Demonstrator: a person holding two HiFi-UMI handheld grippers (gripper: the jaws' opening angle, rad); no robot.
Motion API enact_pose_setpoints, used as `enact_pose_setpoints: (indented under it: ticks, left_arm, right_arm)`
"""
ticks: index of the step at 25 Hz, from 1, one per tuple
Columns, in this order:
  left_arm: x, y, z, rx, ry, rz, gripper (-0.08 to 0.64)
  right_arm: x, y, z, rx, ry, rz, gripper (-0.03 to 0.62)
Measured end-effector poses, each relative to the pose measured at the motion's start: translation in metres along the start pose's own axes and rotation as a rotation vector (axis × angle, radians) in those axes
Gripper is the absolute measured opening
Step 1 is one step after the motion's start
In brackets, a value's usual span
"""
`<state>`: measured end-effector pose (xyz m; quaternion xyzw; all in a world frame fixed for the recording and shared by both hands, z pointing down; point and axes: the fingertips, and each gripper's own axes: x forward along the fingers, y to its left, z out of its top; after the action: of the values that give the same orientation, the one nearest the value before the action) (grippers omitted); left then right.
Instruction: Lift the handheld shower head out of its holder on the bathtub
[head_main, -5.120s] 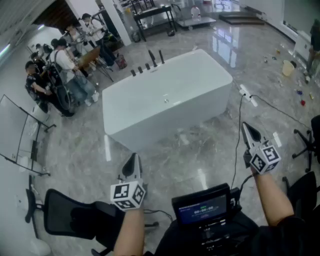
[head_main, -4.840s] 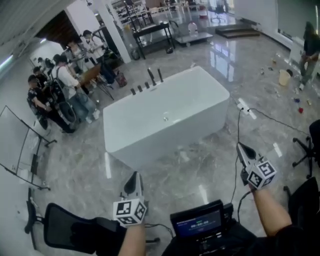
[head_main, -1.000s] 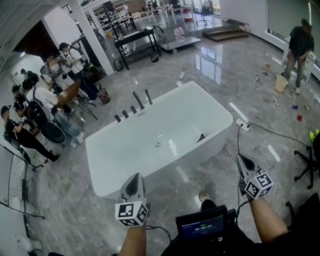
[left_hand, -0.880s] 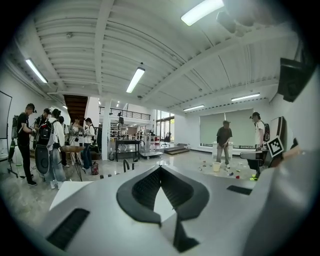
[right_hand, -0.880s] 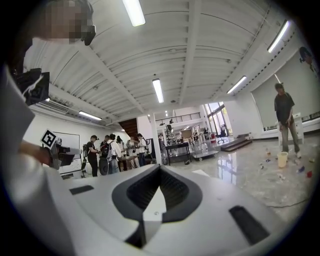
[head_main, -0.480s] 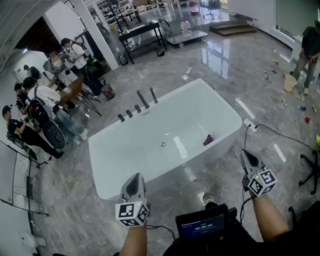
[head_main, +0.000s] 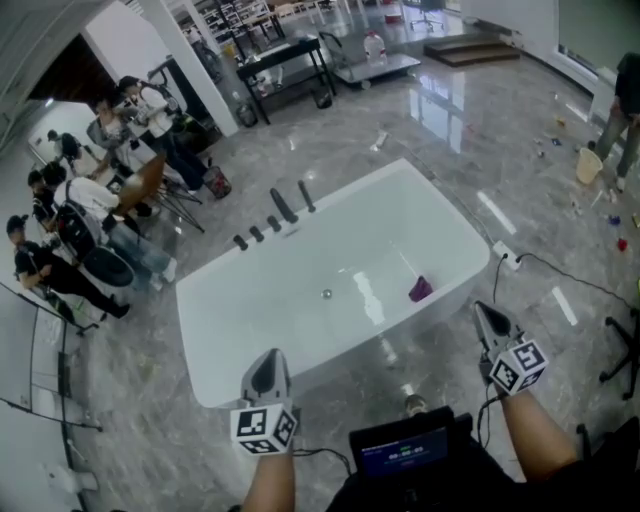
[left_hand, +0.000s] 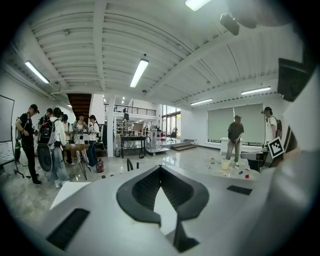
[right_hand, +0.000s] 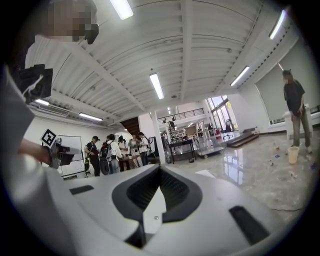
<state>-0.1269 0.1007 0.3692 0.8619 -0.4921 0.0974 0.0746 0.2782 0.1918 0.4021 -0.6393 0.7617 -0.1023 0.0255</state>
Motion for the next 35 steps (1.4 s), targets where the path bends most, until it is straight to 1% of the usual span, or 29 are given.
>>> enact_pose_setpoints:
  ticks: [2, 5, 8, 12, 15, 17, 20, 23, 26, 28, 35]
  left_arm:
    - [0.008, 0.000, 0.002, 0.002, 0.010, 0.017, 0.008]
    - [0.024, -0.005, 0.002, 0.003, 0.012, 0.046, 0.008]
    - [0.038, -0.009, 0.006, -0.010, 0.007, 0.075, 0.008]
    - [0.046, -0.013, 0.013, -0.018, -0.010, 0.112, 0.008]
    - [0.047, -0.017, 0.009, -0.014, 0.006, 0.128, 0.008]
    - [0.045, -0.013, 0.009, -0.014, 0.018, 0.144, 0.008]
    - [0.044, -0.003, 0.012, -0.025, 0.007, 0.165, 0.008]
    - [0.046, 0.004, 0.013, -0.032, -0.004, 0.173, 0.008]
    - [0.050, 0.007, 0.013, -0.009, -0.009, 0.169, 0.008]
    - [0.057, 0.015, 0.016, 0.002, -0.012, 0.170, 0.008]
    - [0.091, 0.044, 0.024, -0.016, -0.013, 0.153, 0.008]
  right_arm:
    - [0.010, -0.006, 0.000, -0.002, 0.011, 0.022, 0.003]
    - [0.025, -0.028, -0.005, 0.004, 0.023, 0.045, 0.003]
    - [0.041, -0.045, -0.007, -0.023, 0.042, 0.072, 0.003]
    - [0.060, -0.054, -0.005, -0.057, 0.059, 0.122, 0.003]
    - [0.069, -0.061, -0.001, -0.057, 0.057, 0.139, 0.003]
    - [0.074, -0.059, 0.002, -0.062, 0.055, 0.154, 0.003]
    - [0.080, -0.055, -0.005, -0.063, 0.063, 0.168, 0.003]
    - [0.084, -0.054, -0.017, -0.047, 0.086, 0.170, 0.003]
    - [0.092, -0.053, -0.021, -0.054, 0.097, 0.170, 0.003]
    - [0.104, -0.052, -0.017, -0.060, 0.091, 0.171, 0.003]
    - [0.157, -0.040, 0.002, -0.072, 0.069, 0.181, 0.003]
